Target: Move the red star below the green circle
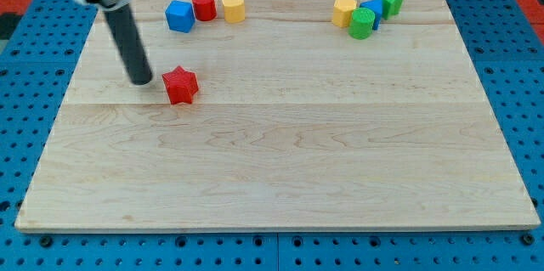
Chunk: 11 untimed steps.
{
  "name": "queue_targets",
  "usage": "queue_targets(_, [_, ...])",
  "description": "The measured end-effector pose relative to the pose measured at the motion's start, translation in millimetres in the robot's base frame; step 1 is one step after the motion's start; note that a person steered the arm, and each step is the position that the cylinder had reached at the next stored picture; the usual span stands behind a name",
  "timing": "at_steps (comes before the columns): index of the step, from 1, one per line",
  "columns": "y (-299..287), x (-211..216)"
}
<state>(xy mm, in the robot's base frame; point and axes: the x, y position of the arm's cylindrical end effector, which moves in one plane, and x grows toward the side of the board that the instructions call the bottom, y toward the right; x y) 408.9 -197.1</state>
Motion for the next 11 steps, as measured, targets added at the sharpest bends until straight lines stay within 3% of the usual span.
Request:
queue_targets(2, [126,-3])
queue_targets(3, [152,-3])
queue_targets(4, [102,-4])
queue_targets(6, [146,-34])
queue_targets(8, [196,12])
queue_targets(9, [200,-22])
queue_targets(10, [192,-26])
queue_targets(11, [256,-29])
